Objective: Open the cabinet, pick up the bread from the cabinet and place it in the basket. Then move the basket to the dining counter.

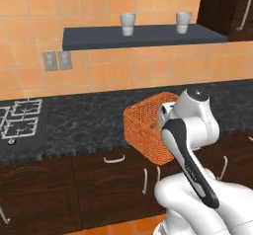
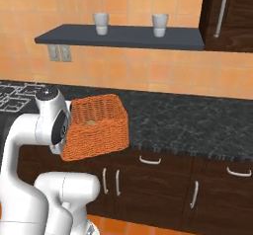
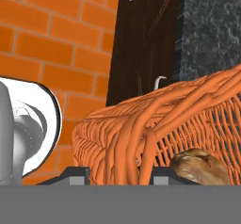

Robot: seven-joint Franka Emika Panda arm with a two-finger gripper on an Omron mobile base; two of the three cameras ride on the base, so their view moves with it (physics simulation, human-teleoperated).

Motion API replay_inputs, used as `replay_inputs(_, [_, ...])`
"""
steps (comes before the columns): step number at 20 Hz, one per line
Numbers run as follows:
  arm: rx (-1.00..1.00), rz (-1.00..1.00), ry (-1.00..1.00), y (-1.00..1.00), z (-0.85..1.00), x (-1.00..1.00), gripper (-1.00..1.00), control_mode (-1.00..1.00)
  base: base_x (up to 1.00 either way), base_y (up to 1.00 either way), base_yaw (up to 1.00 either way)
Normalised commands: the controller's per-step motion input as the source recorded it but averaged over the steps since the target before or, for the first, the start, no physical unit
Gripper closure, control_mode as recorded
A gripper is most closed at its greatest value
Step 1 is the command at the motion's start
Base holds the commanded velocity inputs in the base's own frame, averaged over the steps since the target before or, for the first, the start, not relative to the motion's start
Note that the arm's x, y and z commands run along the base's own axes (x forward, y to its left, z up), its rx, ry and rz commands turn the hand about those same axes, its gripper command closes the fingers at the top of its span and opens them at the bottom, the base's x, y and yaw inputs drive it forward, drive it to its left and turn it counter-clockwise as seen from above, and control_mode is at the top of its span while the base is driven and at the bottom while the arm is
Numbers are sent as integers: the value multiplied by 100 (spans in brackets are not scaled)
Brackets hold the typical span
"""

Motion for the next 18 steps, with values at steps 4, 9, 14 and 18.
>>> replay_inputs(4, [0, 0, 0, 0, 0, 0, 100, 100, -26, 14, -48])
replay_inputs(9, [0, 0, 0, 0, 0, 0, 100, 100, 1, 28, -85])
replay_inputs(14, [0, 0, 0, 0, 0, 0, 100, 100, 0, 30, -96])
replay_inputs(18, [0, 0, 0, 0, 0, 0, 100, 100, 0, 27, -98])
